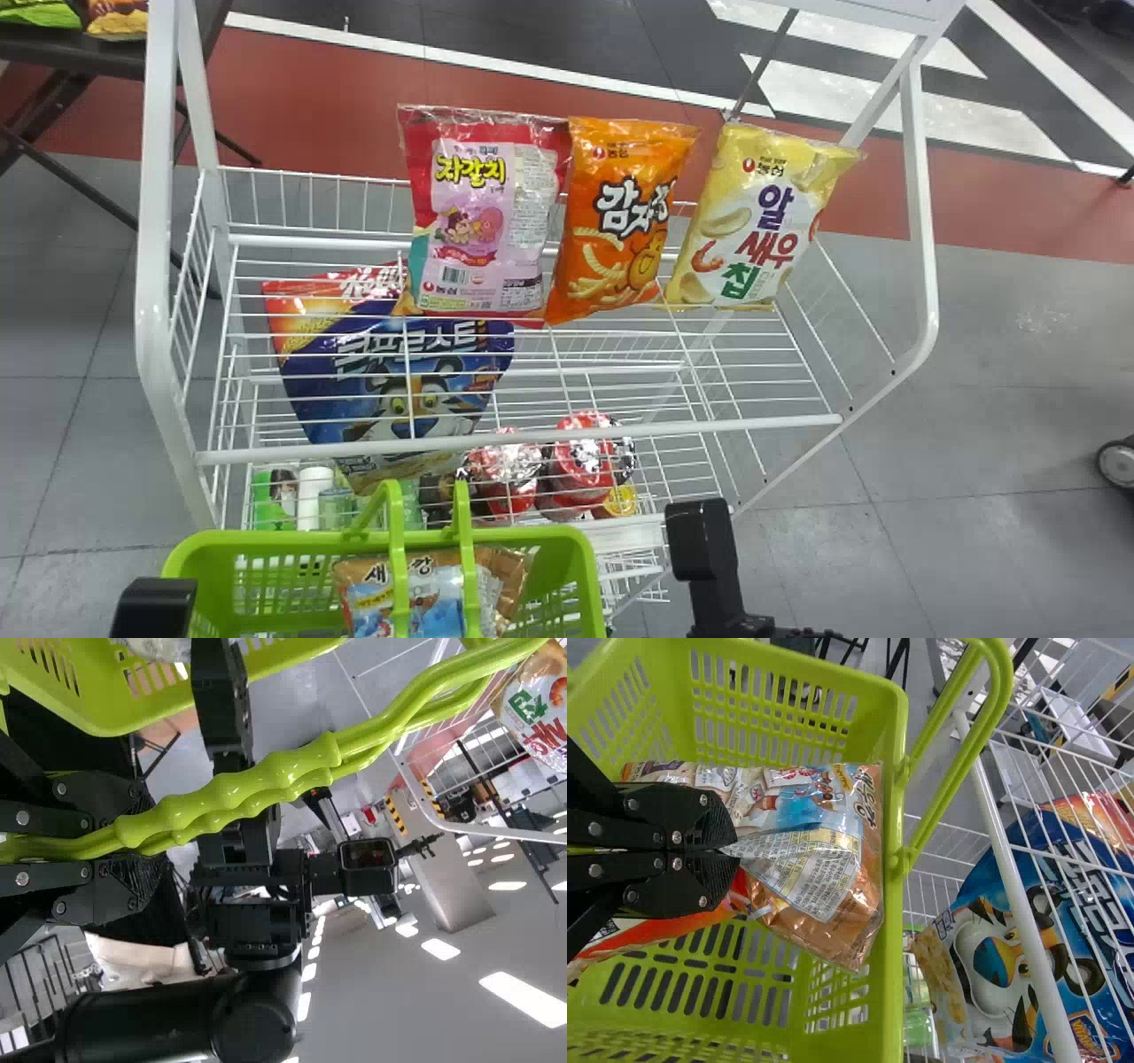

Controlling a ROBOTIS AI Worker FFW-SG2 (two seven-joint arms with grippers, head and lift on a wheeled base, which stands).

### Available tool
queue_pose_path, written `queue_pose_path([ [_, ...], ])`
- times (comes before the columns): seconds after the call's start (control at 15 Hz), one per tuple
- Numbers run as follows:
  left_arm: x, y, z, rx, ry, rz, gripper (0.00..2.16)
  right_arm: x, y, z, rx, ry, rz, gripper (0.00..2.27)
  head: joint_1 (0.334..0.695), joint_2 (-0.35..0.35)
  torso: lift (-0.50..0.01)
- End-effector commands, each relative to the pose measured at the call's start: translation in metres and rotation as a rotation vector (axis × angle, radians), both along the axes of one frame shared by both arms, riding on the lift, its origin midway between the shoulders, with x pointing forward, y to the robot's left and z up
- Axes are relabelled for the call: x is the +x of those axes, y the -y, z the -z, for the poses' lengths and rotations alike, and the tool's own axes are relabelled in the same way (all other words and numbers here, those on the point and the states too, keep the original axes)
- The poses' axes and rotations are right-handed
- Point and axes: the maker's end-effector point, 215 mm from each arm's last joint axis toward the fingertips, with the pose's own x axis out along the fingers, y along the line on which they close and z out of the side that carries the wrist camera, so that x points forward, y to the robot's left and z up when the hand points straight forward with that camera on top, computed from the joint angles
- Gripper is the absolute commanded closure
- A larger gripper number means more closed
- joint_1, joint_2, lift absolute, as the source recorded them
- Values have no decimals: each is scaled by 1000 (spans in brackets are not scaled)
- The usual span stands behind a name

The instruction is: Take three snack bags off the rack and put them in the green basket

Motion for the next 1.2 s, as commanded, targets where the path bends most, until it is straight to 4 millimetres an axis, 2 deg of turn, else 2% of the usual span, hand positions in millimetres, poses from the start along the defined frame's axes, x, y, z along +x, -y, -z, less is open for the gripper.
queue_pose_path([
  [0.0,0,0,0,0,-1,-2,1237,-6,8,4,-30,-16,-21,73,695,-350,-22],
  [0.07,0,0,0,1,-1,-2,1237,-9,12,3,-37,-15,-30,-2,695,-350,-22],
  [0.2,1,0,1,3,-1,-1,1237,-6,16,-3,-27,-2,-22,33,695,-350,-22],
  [0.33,2,0,1,1,3,-4,1237,16,22,-16,-12,81,4,56,695,-350,-22],
  [0.4,1,0,1,0,2,-3,1237,38,25,-28,-3,166,29,63,695,-350,-22],
  [0.6,2,-1,3,2,2,-5,1237,123,38,-79,7,491,119,66,695,-350,-22],
  [0.8,2,0,7,11,-2,-4,1237,209,60,-133,4,793,240,80,695,-350,-22],
  [0.87,2,-1,8,15,-2,-2,1237,233,65,-145,-14,863,271,83,695,-350,-22],
  [1.0,3,-1,11,19,-5,-2,1237,272,62,-151,-48,931,297,87,695,-350,-22],
  [1.13,3,-2,12,22,-6,-1,1237,307,51,-146,-94,956,295,90,695,-350,-22],
])
